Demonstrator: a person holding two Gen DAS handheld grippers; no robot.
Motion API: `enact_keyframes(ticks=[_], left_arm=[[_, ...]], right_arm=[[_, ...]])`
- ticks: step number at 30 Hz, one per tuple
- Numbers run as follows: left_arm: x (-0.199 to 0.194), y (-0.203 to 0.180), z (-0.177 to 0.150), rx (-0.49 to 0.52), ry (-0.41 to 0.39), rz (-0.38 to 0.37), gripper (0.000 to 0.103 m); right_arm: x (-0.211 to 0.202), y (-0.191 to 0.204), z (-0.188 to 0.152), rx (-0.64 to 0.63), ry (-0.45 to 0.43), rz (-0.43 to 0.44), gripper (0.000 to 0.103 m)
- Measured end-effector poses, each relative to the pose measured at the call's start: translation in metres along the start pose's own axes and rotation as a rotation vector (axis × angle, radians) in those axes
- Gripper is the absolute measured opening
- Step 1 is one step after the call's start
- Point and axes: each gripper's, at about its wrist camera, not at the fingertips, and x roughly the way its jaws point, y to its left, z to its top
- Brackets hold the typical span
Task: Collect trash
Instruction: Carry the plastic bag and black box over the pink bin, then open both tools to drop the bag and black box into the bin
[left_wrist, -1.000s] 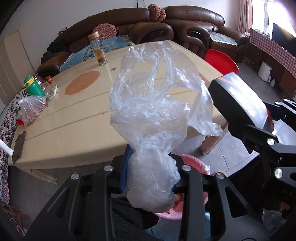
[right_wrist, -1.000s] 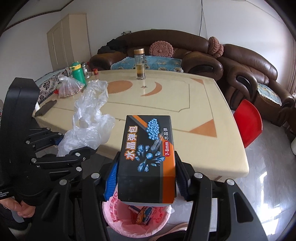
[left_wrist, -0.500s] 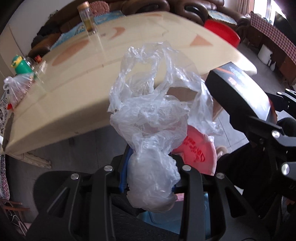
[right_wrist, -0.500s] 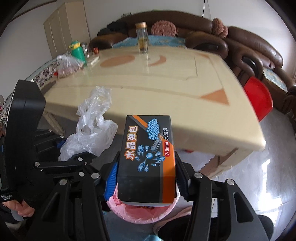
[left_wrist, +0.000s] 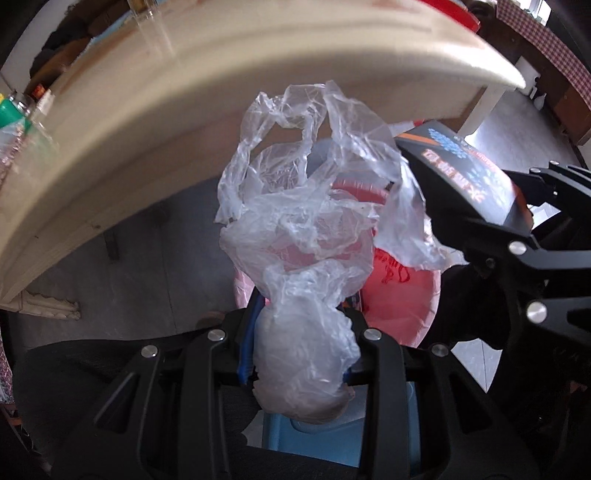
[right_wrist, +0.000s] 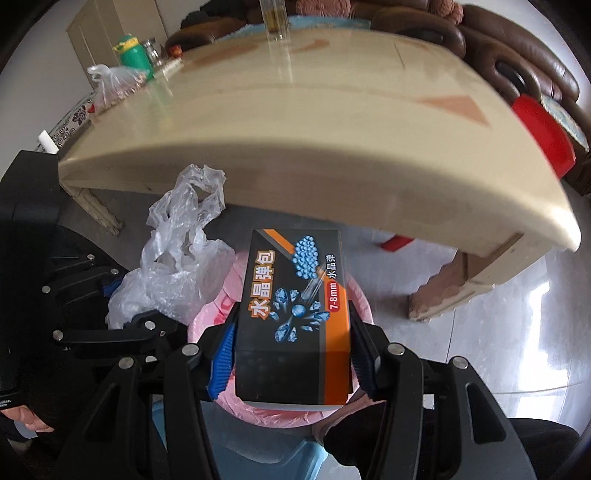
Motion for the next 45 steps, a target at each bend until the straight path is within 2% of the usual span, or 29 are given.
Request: enact_keyframes(ticks=[6,17,30,37,45], left_arm=[[0.035,0.0,-0.001,0.001,0.092,-0.024,0.034],[0.077,0.013,0.008,-0.038,0.224,-0.062,0.034],[0.141,0.004,0.02,-0.058,0.392,-0.124,0.034],[0.159,0.002,0.03,-0.081,0.44,-0.114,0.034],[0.169,0.001,0.027,-0.102,0.463,-0.09,0.035]], right_arm=[[0.032,-0.011,-0.006,0.022,0.071,0.013,0.052],[0.087,-0.027,-0.01,0.041,0.189,0.036,0.052],[0.152,-0.031,-0.026,0.041,0.347,0.079,0.052],[0.179,-0.034,-0.032,0.062,0.429,0.1,0.052],[0.185,-0.036,-0.03,0.065,0.464,0.107,0.052]])
